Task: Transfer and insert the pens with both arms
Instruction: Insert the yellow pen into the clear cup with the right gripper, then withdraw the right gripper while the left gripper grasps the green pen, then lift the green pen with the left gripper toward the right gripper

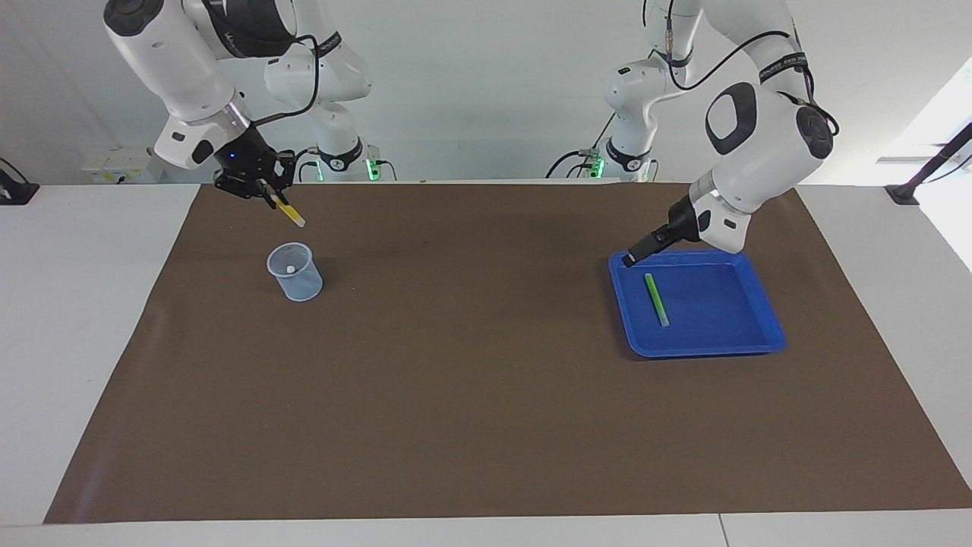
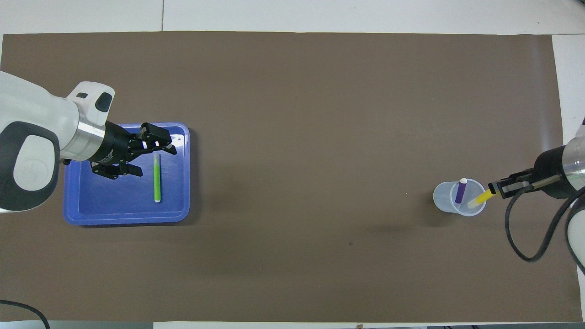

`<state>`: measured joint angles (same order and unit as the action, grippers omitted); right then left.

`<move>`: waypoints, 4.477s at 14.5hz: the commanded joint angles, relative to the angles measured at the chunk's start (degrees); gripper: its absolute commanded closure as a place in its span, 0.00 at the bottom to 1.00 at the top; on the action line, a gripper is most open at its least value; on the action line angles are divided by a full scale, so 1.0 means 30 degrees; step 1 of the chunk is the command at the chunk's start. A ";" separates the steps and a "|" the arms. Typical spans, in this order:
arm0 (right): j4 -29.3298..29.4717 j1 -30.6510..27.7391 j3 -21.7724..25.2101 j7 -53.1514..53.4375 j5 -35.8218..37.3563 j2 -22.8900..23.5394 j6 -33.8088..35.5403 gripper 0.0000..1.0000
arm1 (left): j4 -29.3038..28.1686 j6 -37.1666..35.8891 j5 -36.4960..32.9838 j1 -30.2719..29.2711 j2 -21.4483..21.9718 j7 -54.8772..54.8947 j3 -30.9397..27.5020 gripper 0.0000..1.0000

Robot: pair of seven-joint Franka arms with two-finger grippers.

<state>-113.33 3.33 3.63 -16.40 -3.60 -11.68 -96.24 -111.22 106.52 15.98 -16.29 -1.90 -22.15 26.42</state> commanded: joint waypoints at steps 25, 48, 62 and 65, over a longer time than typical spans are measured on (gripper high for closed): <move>-0.3040 -0.1169 -0.0302 -0.3763 -0.2479 0.0963 -0.3755 0.00 | -0.4558 0.7706 -0.7057 0.0246 -0.3352 0.6008 0.0071 0.77; -0.2741 0.7821 -0.1152 1.4197 -1.8750 0.0318 -1.4056 0.00 | 0.4554 -0.2992 0.3395 0.0275 -0.2679 -1.3223 0.2266 1.00; -0.2947 1.0287 -0.1240 1.3351 -1.8691 0.1168 -1.8399 0.31 | 0.2357 0.0292 0.9230 0.1447 -0.0833 -2.0038 0.2737 1.00; -0.2976 1.0258 -0.1240 1.3318 -1.8691 0.1139 -1.8369 0.47 | 0.2327 0.0498 0.9291 0.1476 -0.0833 -2.0067 0.2737 1.00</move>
<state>-121.85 34.31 -0.07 25.38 -58.46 -7.79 -150.94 -102.17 106.62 42.20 -12.00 -6.39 -81.85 35.06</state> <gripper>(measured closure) 0.339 0.833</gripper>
